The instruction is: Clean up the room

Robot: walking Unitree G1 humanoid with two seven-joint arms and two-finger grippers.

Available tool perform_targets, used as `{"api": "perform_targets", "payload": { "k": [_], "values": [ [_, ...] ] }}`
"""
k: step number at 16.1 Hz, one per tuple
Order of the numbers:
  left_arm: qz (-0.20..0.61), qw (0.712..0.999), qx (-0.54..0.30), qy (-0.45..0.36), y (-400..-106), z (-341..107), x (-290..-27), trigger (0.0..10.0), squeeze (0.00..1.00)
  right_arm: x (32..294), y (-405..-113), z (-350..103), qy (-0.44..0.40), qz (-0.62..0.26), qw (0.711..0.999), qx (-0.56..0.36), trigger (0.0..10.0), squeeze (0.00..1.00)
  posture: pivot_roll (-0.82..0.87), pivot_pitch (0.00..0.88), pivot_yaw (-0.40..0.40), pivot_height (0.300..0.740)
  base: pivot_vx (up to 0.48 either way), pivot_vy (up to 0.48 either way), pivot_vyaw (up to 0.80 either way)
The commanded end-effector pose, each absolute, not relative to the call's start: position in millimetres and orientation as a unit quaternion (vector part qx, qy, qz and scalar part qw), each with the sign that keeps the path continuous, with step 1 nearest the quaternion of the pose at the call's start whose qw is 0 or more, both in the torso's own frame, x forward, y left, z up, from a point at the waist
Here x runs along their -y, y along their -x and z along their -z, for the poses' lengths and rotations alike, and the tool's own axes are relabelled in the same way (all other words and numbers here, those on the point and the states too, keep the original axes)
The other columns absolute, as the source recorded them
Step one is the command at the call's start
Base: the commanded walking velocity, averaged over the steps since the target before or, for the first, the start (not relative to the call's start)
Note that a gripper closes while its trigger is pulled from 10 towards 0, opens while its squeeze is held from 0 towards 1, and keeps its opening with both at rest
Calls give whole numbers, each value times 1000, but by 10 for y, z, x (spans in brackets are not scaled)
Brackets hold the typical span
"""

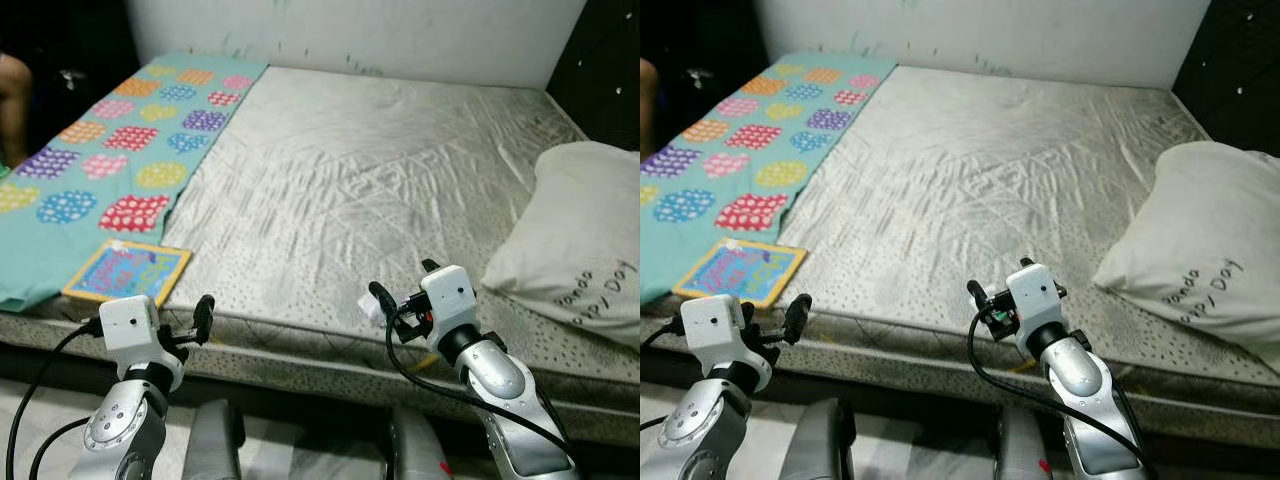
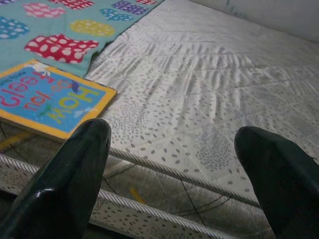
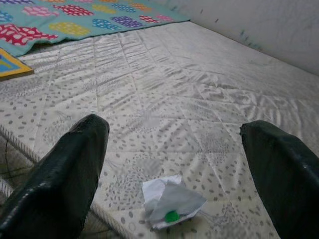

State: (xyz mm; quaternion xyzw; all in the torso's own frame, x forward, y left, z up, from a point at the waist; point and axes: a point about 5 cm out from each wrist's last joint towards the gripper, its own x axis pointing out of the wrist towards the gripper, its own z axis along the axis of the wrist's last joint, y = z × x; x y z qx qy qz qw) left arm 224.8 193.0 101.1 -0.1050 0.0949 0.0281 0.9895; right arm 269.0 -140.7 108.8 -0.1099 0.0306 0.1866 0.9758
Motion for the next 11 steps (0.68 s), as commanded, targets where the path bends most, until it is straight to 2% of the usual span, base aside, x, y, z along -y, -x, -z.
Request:
{"api": "perform_targets", "payload": {
  "k": [1,4,8,9,10,11],
  "values": [
    [-24,988,-99,116,-2233,-1038,-1890,10000,0,1375,-2709,-1093,117,-191,974,-40,10000,0,-149,29,-53,531,0,0,0],
    [4,989,-100,113,-2222,-1097,-1790,10000,0,1321,-2796,-1037,126,-179,973,-67,10000,0,-141,58,-57,531,0,0,0],
    [24,991,-92,97,-2187,-1194,-1677,10000,0,1228,-2834,-1109,119,-204,970,-51,10000,0,-129,99,-63,531,0,0,0],
    [24,991,-92,97,-2180,-1203,-1656,10000,0,1215,-2842,-1140,170,-208,963,-26,10000,0,-125,106,-70,531,0,0,0],
    [23,991,-91,99,-2181,-1210,-1641,10000,0,1196,-2853,-1153,176,-215,960,-16,10000,0,-123,111,-76,531,0,0,0],
    [23,990,-91,103,-2162,-1222,-1613,10000,0,1162,-2871,-1164,134,-229,963,-35,10000,0,-119,122,-80,531,0,0,0]
  ]
}}
